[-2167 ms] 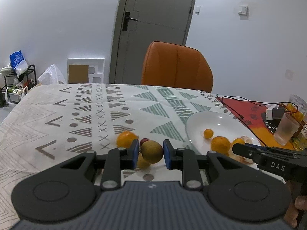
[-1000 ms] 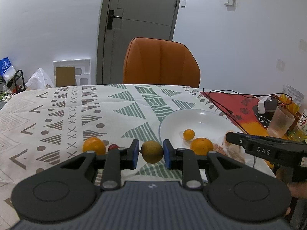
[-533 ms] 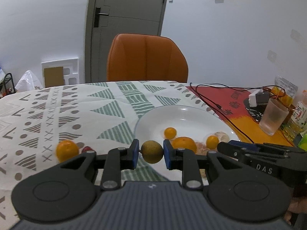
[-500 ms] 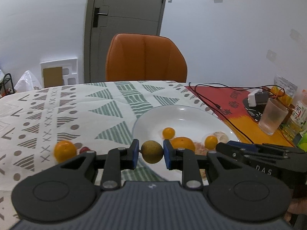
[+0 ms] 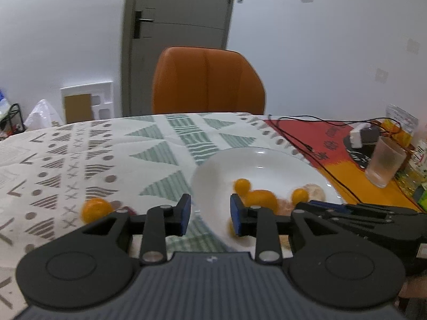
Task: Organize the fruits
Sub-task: 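Carry both held fruits over the white plate and open both tools, then move both open tools back to the remaining fruits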
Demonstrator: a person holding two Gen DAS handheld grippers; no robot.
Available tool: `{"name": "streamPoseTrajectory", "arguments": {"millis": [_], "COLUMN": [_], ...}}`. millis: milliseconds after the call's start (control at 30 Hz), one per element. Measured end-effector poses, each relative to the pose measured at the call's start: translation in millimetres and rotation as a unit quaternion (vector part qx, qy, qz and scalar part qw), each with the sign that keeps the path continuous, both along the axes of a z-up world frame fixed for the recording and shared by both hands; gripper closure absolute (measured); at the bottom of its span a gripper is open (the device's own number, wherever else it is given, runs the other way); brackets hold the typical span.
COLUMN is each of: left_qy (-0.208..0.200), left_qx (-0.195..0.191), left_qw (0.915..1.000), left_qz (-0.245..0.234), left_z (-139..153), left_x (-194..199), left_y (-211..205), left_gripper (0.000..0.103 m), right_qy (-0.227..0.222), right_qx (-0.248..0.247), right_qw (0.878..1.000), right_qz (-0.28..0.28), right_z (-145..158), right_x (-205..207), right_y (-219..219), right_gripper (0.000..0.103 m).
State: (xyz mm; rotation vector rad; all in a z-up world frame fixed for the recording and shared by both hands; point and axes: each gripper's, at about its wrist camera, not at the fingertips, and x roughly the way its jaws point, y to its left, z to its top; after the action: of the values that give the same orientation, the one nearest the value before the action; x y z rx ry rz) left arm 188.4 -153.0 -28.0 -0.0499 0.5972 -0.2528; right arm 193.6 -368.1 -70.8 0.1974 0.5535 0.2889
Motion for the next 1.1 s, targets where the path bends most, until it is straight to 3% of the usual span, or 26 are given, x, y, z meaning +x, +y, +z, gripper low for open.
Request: {"name": "streamPoseTrajectory", "arguments": {"millis": [167,433,567,733,767,833,867,933,1100], "left_qy": [0.007,0.010,0.009,0.014,0.015,0.014,0.010,0.004,0.002], "left_qx": [-0.002,-0.005,-0.005,-0.009,-0.011,-0.022,-0.029,-0.029,-0.018], "left_qw": [0.9994,0.9976,0.9969,0.9961,0.9958,0.9951,0.9947,0.9939,0.9922], "left_qz": [0.034,0.068,0.078,0.087,0.090,0.096,0.098,0.106,0.123], "left_z": [-2,-1,0,0,0,-1,-1,-1,-1], "left_x": [0,-8,-14,-20,-21,-25,-28,-33,-39], "left_y": [25,59,71,83,87,94,99,105,117], "left_gripper": [0.071,0.068,0.059,0.055,0.049,0.034,0.022,0.012,0.009], "right_qy": [-0.002,-0.004,-0.003,-0.002,-0.003,-0.007,-0.013,-0.019,-0.024], "right_qx": [0.003,-0.002,-0.005,-0.014,-0.017,-0.022,-0.025,-0.029,-0.030], "right_qw": [1.000,1.000,0.999,0.999,0.999,0.999,0.999,0.999,0.999], "right_qz": [0.015,0.026,0.032,0.034,0.033,0.033,0.034,0.036,0.035], "right_z": [3,8,10,14,15,19,21,23,24], "right_x": [0,-2,-5,-9,-11,-16,-19,-23,-29], "right_y": [8,25,34,47,49,54,57,61,72], "right_gripper": [0.066,0.065,0.061,0.051,0.048,0.026,0.023,0.020,0.008]}}
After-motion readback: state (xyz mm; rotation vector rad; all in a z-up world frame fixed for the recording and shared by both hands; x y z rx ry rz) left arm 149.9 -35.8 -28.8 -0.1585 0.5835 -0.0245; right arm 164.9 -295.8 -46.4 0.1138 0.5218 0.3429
